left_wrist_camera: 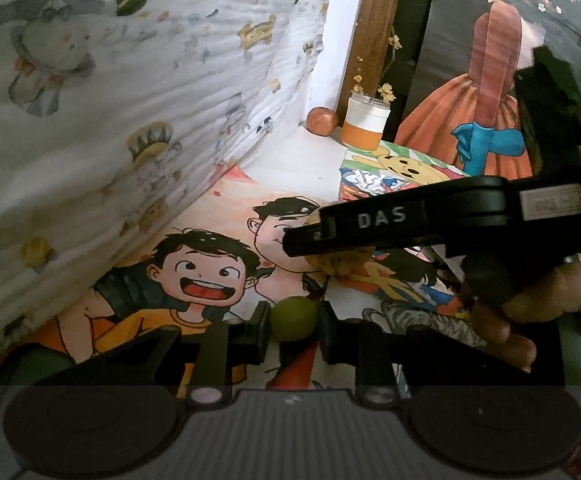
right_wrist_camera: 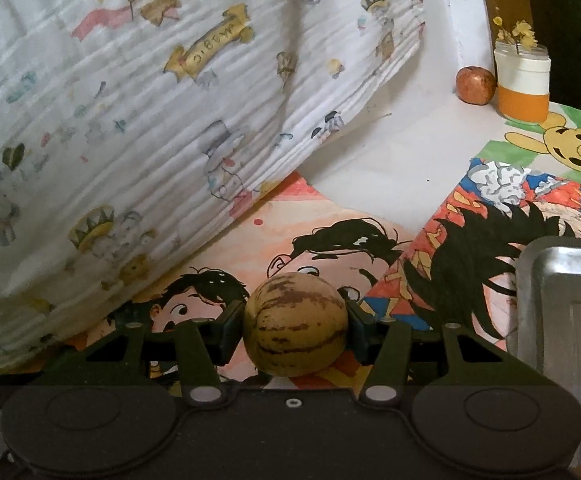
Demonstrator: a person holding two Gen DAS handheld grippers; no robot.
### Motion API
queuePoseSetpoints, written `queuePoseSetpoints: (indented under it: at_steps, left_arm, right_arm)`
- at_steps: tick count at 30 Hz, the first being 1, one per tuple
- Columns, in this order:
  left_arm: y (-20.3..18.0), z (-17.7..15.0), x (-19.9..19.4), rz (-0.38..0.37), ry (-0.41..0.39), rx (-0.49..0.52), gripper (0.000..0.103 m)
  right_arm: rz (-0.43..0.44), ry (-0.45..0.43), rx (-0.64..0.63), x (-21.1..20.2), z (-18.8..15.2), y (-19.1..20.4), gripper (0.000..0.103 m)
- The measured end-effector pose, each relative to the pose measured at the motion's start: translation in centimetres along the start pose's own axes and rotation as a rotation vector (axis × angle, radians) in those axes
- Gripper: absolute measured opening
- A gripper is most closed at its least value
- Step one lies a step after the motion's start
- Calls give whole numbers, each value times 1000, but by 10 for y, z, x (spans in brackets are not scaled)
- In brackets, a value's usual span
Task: Organize fruits
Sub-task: 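Carry the striped fruit and green grape over the metal tray with both tools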
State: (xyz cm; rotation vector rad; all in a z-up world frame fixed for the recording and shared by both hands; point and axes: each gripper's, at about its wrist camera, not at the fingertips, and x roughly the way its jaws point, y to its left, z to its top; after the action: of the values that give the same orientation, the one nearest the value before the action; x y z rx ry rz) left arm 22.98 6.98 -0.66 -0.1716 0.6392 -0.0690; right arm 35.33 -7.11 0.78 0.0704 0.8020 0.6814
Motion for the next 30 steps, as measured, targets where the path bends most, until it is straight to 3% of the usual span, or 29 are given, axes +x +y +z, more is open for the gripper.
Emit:
queuePoseSetpoints:
  at_steps: [15, 30]
  left_arm:
    - [-26, 17, -8, -23, -16, -47, 27]
    - [-90, 37, 19, -95, -19, -8, 27]
  right_arm:
    - [-1, -89, 87, -72, 1, -39, 55]
    - [-181, -140, 128, -137, -16, -130, 55]
